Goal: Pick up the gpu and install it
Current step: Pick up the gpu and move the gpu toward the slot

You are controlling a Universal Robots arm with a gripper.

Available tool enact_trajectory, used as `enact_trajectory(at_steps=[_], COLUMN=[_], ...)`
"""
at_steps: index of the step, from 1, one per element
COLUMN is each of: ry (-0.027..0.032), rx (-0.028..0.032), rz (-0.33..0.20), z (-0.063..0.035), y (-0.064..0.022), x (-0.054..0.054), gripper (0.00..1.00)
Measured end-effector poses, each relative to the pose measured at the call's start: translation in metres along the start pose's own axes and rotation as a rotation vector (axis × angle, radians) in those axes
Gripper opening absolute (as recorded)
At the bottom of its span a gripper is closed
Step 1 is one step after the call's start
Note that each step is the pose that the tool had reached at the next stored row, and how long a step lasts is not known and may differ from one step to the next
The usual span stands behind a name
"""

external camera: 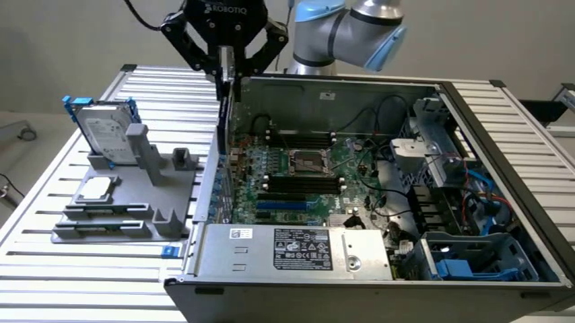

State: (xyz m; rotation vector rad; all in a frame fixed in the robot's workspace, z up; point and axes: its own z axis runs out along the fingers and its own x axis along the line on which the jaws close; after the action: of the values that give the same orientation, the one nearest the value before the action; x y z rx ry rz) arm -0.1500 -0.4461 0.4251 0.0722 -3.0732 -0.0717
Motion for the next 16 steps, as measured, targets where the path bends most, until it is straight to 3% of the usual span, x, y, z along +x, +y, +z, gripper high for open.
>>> enact_trajectory(at_steps=[16], ry=[0.0006], rx=[0.0023], rz=[0.000], z=[0.0219], y=[-0.0042], x=[-0.074], gripper=[0.27])
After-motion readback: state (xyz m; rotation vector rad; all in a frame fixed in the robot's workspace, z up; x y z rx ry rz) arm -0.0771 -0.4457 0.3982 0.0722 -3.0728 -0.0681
